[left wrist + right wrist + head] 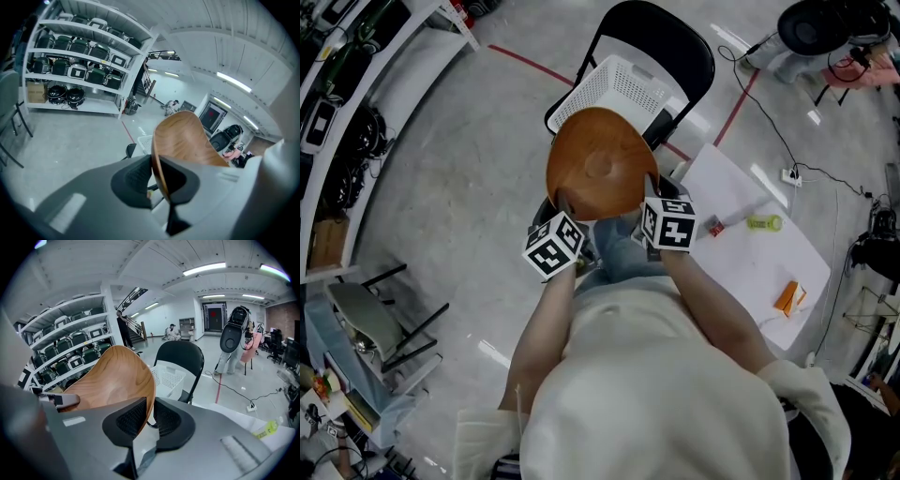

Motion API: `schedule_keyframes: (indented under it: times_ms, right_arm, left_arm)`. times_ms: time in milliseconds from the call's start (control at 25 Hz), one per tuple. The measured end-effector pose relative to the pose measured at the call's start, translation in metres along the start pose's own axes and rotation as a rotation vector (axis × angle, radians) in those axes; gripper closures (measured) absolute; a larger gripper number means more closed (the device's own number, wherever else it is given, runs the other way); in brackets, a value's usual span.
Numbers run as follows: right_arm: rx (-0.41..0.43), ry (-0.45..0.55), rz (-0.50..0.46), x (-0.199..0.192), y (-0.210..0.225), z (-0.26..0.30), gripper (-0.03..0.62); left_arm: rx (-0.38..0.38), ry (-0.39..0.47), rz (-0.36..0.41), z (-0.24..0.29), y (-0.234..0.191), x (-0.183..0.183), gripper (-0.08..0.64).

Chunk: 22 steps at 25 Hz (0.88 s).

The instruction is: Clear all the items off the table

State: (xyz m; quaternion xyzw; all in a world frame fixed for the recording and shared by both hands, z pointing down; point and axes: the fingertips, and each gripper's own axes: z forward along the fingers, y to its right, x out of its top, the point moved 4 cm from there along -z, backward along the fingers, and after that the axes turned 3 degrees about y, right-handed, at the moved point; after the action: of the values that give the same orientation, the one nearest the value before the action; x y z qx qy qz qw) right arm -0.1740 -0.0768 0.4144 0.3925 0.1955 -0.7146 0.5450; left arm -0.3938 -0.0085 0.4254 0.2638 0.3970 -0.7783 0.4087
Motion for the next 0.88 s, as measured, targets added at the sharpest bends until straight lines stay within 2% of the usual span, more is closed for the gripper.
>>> schedule_keyframes:
  times_ms: [400,880]
  right_arm:
    - [-0.026,-0.044,0.033,0.026,0.009,0.061,0.548]
    - [-0.063,-0.107,0.077,0.038,0.027,0.134,0.548]
  left_arm:
    - [-0.002,-0.057,0.019,0.070,0.003,0.028,0.534]
    - [0.001,-0.150,0.058,0.153,0.004,0.035,0.532]
